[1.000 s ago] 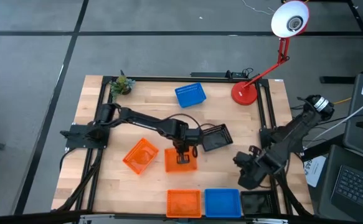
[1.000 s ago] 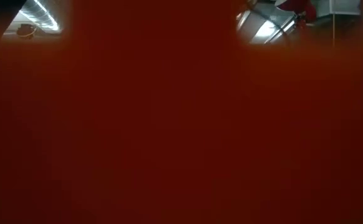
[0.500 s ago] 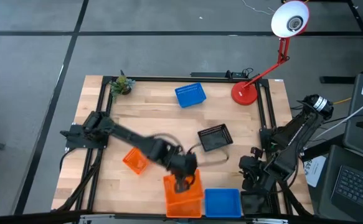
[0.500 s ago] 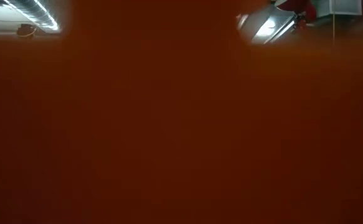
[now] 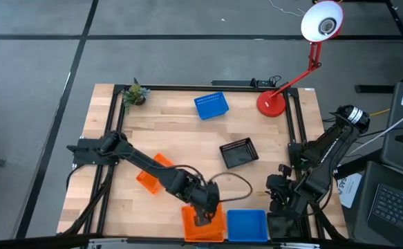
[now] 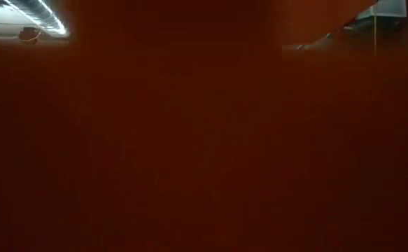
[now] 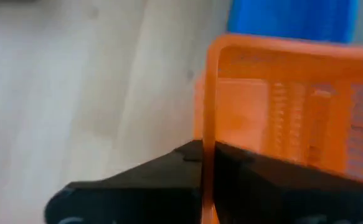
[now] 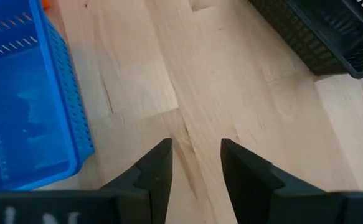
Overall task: Stack baskets by color
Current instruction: Stack the top right orange bin on the bottom orange bin
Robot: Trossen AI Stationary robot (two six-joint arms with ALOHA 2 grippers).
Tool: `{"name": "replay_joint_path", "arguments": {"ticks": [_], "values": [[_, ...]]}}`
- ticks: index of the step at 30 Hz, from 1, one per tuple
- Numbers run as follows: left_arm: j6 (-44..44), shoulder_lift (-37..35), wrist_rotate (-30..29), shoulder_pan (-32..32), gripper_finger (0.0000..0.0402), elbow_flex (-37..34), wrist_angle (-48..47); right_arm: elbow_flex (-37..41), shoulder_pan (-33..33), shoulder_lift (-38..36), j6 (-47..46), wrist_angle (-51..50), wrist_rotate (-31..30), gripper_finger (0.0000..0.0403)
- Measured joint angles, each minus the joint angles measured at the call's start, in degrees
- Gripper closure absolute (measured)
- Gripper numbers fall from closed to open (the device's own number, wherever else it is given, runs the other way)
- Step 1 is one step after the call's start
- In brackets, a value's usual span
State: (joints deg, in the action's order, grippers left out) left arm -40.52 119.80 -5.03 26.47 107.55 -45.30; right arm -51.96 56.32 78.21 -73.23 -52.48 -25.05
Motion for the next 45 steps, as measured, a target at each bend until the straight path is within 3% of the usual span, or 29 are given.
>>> {"name": "replay_joint_path", "arguments": {"ticks": [12, 27, 39, 45], "values": [[3.2, 0.57, 6.6, 0.45, 0.0401, 0.13, 1.53, 0.0, 0.04, 0.01, 0.0, 0.05, -1.71, 0.0268], [6.59, 2.52, 8.38, 0.41, 0.0401, 0.21, 5.9, 0.0, 0.08, 0.01, 0.0, 0.4, -3.42, 0.0268], [6.61, 3.26, 9.1, 0.0, 0.0343, 0.1, 6.56, 0.0, 0.08, 0.01, -0.01, 0.4, -3.42, 0.0268], [6.65, 3.26, 9.2, -0.28, 0.0335, 0.1, 7.02, 0.0, 0.08, 0.01, -0.02, 0.4, -3.41, 0.0268]]}}
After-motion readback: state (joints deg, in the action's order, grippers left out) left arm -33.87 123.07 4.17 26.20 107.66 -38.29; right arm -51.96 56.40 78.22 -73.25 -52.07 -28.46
